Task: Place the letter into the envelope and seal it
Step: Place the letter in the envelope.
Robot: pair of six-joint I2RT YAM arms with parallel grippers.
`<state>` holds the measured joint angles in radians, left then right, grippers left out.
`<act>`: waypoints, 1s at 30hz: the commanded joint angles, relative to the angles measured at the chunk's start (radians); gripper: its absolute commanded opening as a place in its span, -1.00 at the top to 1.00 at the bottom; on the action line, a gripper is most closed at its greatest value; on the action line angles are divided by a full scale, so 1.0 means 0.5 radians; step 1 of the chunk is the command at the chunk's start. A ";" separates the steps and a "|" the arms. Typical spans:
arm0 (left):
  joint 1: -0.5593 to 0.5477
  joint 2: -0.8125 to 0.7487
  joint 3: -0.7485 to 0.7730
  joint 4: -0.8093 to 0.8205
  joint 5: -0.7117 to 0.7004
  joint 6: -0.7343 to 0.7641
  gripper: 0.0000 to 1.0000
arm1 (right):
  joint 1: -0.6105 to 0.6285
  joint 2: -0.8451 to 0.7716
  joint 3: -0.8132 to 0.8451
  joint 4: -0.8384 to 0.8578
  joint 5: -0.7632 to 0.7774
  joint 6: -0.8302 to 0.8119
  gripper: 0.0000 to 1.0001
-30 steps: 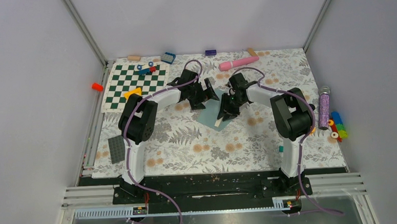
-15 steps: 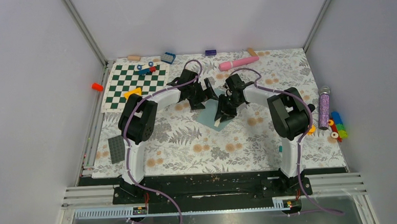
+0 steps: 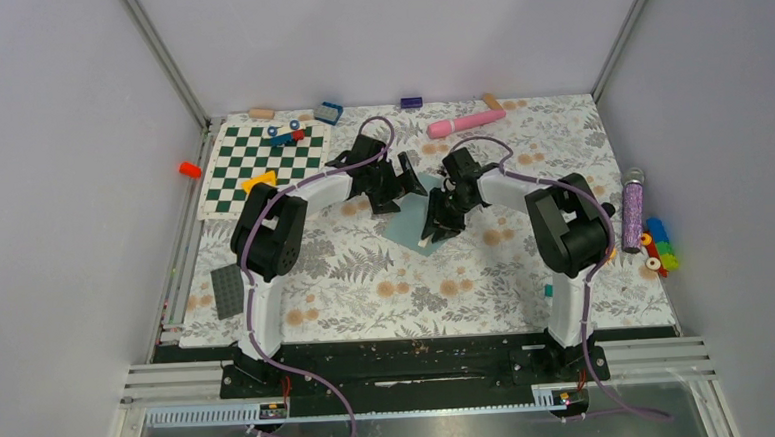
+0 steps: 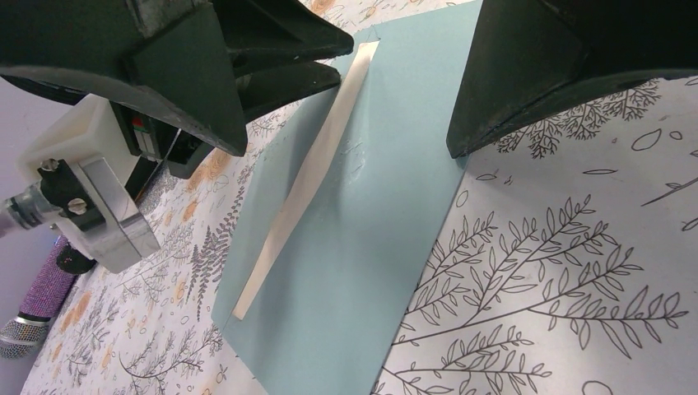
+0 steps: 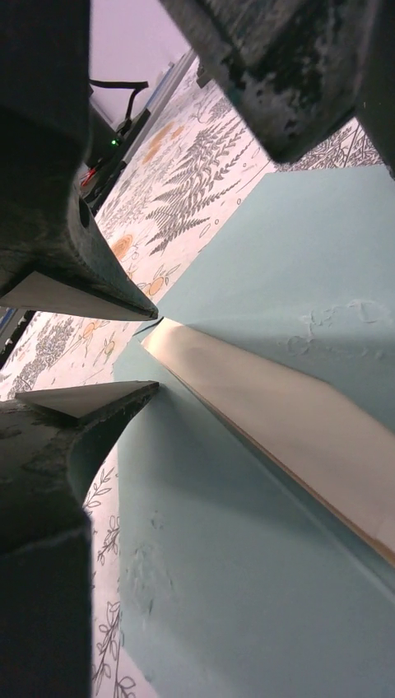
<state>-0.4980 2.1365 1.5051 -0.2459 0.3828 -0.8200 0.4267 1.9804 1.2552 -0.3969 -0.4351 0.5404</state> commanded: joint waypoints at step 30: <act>0.108 -0.168 -0.019 -0.090 0.112 -0.135 -0.97 | -0.034 0.039 0.208 -0.078 0.275 0.073 0.18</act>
<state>-0.4564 2.0636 1.4464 -0.3222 0.3576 -0.9058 0.4053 1.9877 1.2877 -0.3851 -0.3603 0.6018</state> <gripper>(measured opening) 0.985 0.406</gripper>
